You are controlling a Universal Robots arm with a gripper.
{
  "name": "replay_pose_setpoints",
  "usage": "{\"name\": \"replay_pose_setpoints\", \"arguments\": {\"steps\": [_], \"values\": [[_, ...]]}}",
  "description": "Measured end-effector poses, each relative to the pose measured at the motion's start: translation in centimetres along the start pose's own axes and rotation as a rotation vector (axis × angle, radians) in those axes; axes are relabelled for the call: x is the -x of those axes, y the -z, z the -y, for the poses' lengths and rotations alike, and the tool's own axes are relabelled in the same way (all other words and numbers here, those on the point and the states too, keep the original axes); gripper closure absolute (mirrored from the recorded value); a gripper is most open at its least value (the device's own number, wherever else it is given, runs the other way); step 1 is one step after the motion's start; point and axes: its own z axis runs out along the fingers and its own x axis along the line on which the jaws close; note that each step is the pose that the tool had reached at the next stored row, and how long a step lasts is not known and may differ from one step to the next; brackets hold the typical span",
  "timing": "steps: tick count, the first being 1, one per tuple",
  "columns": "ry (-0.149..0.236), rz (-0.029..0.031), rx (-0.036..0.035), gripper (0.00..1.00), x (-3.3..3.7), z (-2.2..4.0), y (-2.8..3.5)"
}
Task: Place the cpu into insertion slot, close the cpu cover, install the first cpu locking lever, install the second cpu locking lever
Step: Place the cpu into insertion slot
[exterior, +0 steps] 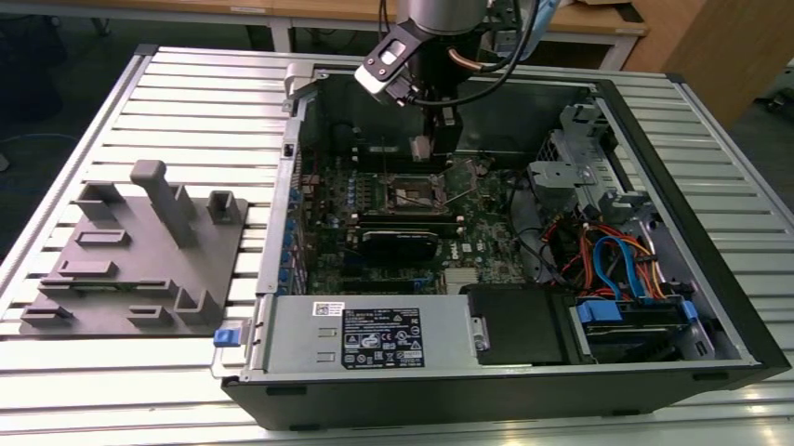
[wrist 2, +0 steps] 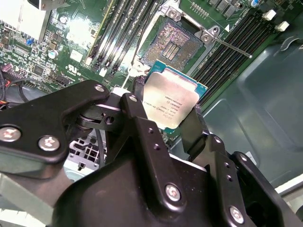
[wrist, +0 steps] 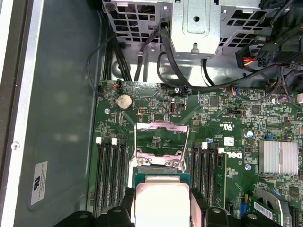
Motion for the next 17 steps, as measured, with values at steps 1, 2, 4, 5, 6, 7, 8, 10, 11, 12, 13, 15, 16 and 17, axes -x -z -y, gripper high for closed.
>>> {"name": "replay_pose_setpoints", "arguments": {"steps": [1,2,4,5,6,7,8,10,11,12,13,15,16,17], "values": [[0.0,0.0,0.0,0.46,0.0,0.0,-0.01],[0.0,-0.0001,0.0,0.46,0.0,0.0,-0.02],[0.0,-0.0004,0.0002,0.46,0.0,0.01,-0.13],[0.0,-0.0001,0.0,0.46,0.01,0.02,-0.21],[0.0,-0.0001,0.0,0.46,0.0,0.03,-0.34],[0.0,-0.0001,0.0,0.46,0.01,0.05,-0.51],[0.0,-0.0001,0.0,0.46,0.01,0.07,-0.7],[0.0,0.0,0.0,0.46,0.02,0.13,-1.05],[0.0,0.0,-0.0001,0.46,0.02,0.18,-1.22],[0.0,-0.0001,-0.0002,0.46,0.01,0.24,-1.39],[0.0,-0.0001,-0.0018,0.46,0.02,0.26,-1.51],[0.0,-0.0005,-0.0104,0.46,0.02,0.29,-1.69],[0.0,-0.0006,-0.0155,0.46,0.02,0.3,-1.77],[0.0,-0.0008,-0.0203,0.46,0.02,0.3,-1.86]]}}
